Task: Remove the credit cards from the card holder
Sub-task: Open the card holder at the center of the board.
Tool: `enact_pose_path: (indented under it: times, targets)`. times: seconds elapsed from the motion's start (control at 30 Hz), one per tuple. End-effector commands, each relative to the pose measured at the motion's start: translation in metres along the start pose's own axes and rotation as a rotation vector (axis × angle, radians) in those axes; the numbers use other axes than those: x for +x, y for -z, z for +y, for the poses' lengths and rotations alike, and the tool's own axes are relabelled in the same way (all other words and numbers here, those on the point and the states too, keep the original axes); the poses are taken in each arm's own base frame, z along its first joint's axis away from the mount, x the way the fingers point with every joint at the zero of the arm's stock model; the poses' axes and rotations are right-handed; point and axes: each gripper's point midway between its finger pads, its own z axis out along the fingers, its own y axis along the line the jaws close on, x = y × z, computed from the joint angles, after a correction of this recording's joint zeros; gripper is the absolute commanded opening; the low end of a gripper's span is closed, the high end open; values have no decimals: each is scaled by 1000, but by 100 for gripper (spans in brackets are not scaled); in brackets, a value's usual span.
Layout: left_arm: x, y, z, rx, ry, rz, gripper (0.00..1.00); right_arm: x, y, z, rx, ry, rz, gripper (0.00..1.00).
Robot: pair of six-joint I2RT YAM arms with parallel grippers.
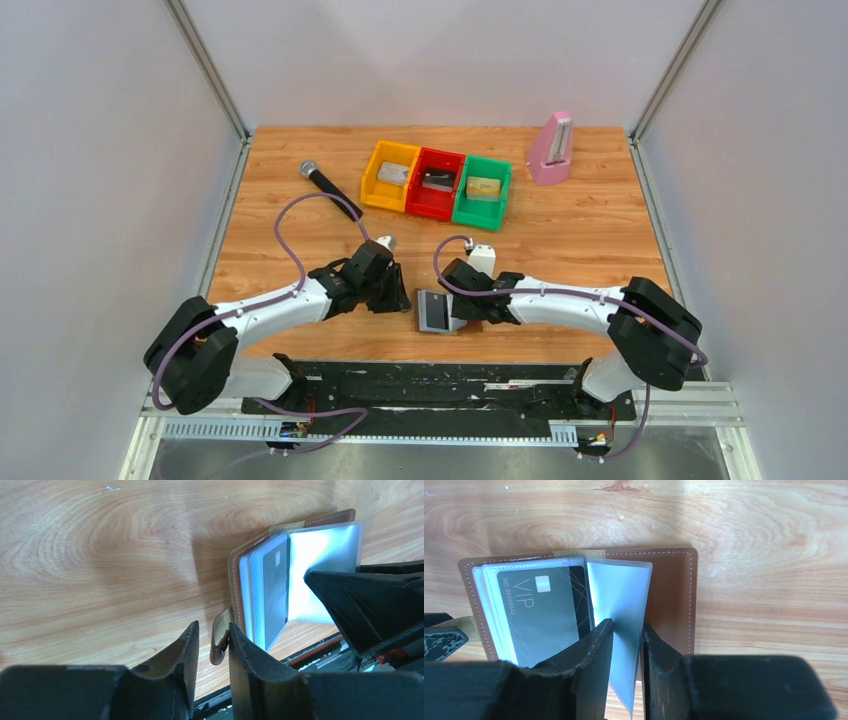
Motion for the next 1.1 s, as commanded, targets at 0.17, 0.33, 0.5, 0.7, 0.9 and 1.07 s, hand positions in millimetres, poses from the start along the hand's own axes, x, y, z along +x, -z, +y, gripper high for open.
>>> enact_pose_path:
  times: [0.17,0.33,0.5,0.7,0.9,1.07]
  targets:
    - [-29,30,-39,92,-10,-43,47,-4,1,6,-33,-25,-26,25]
    - [-38,45,-66,188,-22,-38,48,-8,5,9,-52,-30,-41,24]
    - [-41,46,-88,306,-10,-45,44,-9,5,11,-60,-32,-41,24]
    - [-20,8,-80,315,7,46,31,-8,8,9,-66,-32,-45,24]
    - [3,-26,-56,259,4,117,25,-2,11,-6,-56,-48,-36,28]
    - [9,-36,-46,239,-3,123,24,-5,24,-6,-75,-62,-23,28]
